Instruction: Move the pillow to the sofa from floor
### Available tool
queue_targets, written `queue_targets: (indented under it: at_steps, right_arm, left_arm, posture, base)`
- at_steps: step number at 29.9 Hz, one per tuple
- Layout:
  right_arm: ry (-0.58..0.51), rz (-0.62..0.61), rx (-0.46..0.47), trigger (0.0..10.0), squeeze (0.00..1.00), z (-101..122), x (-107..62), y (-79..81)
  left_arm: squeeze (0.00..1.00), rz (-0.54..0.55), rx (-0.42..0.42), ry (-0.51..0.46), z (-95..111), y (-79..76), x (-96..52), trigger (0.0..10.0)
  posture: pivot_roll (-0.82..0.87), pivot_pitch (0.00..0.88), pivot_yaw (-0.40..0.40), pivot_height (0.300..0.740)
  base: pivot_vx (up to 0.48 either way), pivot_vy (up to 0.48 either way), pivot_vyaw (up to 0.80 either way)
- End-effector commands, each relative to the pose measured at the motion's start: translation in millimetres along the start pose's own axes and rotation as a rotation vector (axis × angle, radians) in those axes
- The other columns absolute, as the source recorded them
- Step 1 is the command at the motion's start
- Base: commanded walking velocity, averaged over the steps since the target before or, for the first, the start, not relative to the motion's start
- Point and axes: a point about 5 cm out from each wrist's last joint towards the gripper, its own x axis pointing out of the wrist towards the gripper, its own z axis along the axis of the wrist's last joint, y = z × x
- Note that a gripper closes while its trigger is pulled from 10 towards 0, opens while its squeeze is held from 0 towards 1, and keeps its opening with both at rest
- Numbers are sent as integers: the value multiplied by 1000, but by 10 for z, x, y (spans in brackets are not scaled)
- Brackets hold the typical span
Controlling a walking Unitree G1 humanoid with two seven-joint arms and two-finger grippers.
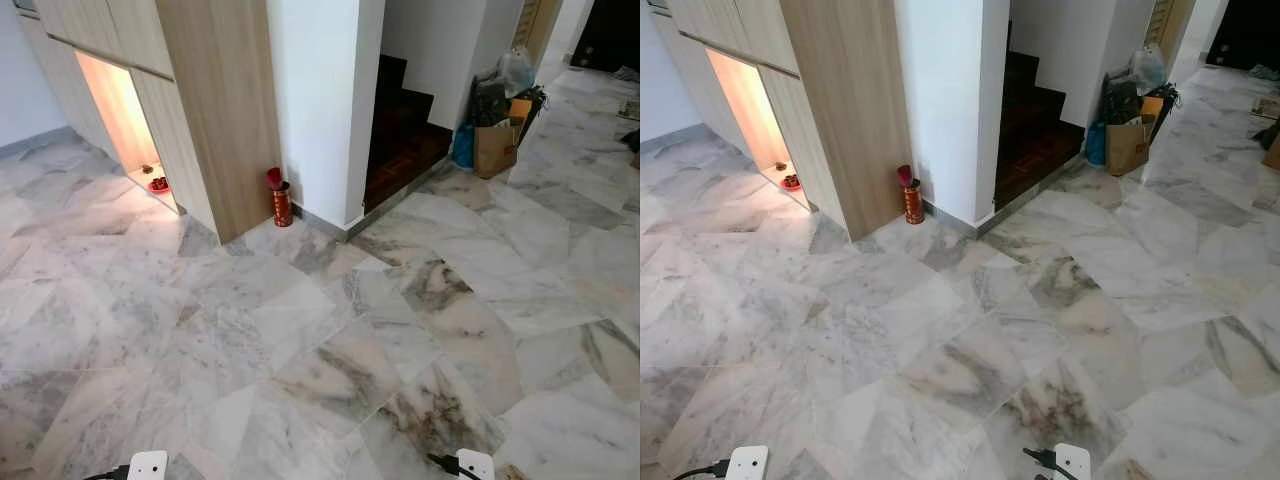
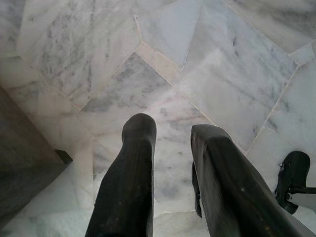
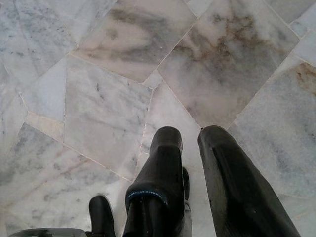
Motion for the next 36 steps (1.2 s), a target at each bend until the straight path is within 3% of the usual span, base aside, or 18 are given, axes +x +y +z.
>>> queue_targets:
  at_steps: [1, 28, 29, 36]
  right_arm:
    - [38, 4, 242, 10000, 0, -86, -5, 42]
    - [49, 7, 219, 10000, 0, -108, -9, 41]
    - [59, 16, 204, 10000, 0, -121, -13, 29]
    - [69, 26, 190, 10000, 0, -133, -18, 16]
  left_arm:
    - [0, -205, 145, 73, 116, -409, 47, 10000]
    - [0, -209, 131, 82, 88, -409, 41, 10000]
    - [0, -204, 125, 89, 87, -444, 42, 10000]
    - [0, -193, 124, 82, 163, -476, 59, 10000]
  posture:
    - [-121, 53, 120, 740]
    - [-121, 54, 117, 740]
    - [-66, 130, 65, 740]
    - [-69, 133, 70, 740]
  base:
    - [0, 0, 0]
    - [0, 0, 0]
    - [0, 0, 0]
    - [0, 0, 0]
